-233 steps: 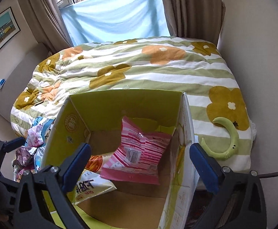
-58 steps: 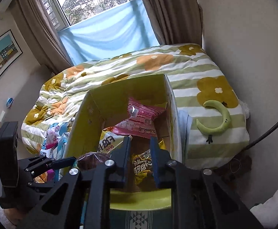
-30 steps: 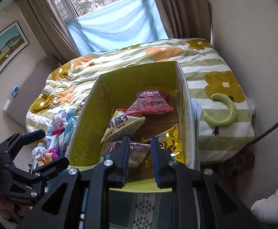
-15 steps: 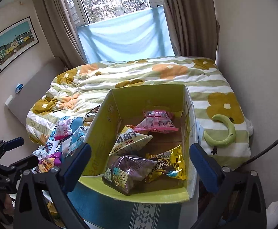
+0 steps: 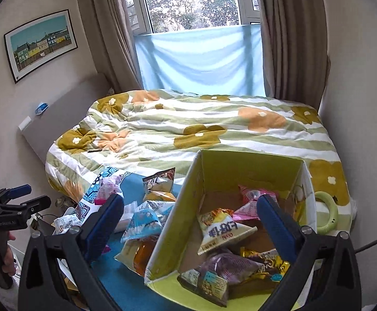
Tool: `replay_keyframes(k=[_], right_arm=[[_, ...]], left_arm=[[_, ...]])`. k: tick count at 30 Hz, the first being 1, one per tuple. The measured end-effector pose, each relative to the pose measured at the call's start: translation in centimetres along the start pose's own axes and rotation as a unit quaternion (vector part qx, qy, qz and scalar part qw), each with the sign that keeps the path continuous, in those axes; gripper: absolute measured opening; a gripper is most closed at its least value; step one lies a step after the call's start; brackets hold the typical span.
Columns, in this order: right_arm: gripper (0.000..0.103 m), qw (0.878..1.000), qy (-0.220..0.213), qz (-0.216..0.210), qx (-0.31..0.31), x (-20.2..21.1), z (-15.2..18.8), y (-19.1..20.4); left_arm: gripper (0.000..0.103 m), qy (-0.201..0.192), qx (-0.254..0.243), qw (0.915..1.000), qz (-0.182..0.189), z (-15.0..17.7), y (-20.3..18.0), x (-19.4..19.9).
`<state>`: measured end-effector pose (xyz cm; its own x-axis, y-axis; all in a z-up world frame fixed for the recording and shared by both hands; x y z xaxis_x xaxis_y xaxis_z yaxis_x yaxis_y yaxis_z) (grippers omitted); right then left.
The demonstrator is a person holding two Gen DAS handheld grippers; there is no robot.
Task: Organize snacks
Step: 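Move both tools back over the remaining snack bags on the table, then grasp the TATRE bag with the right tool while the left tool grasps the white-pink bag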
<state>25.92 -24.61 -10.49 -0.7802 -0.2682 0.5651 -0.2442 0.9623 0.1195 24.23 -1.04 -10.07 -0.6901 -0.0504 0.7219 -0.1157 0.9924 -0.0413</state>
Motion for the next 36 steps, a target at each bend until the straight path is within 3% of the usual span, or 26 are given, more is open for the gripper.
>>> replay_keyframes(k=[8, 14, 21, 28, 30, 36], right_arm=[[0.102, 0.999, 0.039, 0.007, 0.011, -8.8, -1.0, 5.9], [0.102, 0.994, 0.104, 0.024, 0.005, -16.2, 0.6, 8.4], [0.102, 0.978, 0.201, 0.050, 0.023, -23.3, 3.9, 9.9], [0.102, 0.958, 0.276, 0.048, 0.057, -27.8, 7.1, 9.7], [0.102, 0.953, 0.293, 0.045, 0.062, -28.8, 7.6, 9.6], [0.102, 0.938, 0.342, 0.022, 0.055, -31.3, 8.9, 9.1]], left_arm=[[0.102, 0.059, -0.001, 0.9982, 0.011, -2.4, 4.9, -9.4], [0.102, 0.105, 0.001, 0.9939, 0.033, -2.1, 6.6, -16.9], [0.102, 0.154, 0.012, 0.9867, 0.051, -0.4, 7.0, -24.1], [0.099, 0.184, 0.016, 0.9814, 0.052, 1.2, 6.3, -28.4], [0.097, 0.191, 0.016, 0.9802, 0.048, 1.6, 6.4, -29.3], [0.076, 0.215, 0.027, 0.9748, 0.054, 3.3, 6.8, -30.8]])
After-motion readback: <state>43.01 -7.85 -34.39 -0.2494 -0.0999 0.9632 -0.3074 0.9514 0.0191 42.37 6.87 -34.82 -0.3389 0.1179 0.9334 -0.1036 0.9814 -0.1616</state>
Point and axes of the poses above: each gripper's, at about its wrist camera, not at the fingertips, and x roughly against the way its jaws point, y to its left, z to its underside, the point moved 6 cm from there along -x, roughly the way its jaws point, and after that the axes turned 8 degrees about -y, right-handed, at the moved point
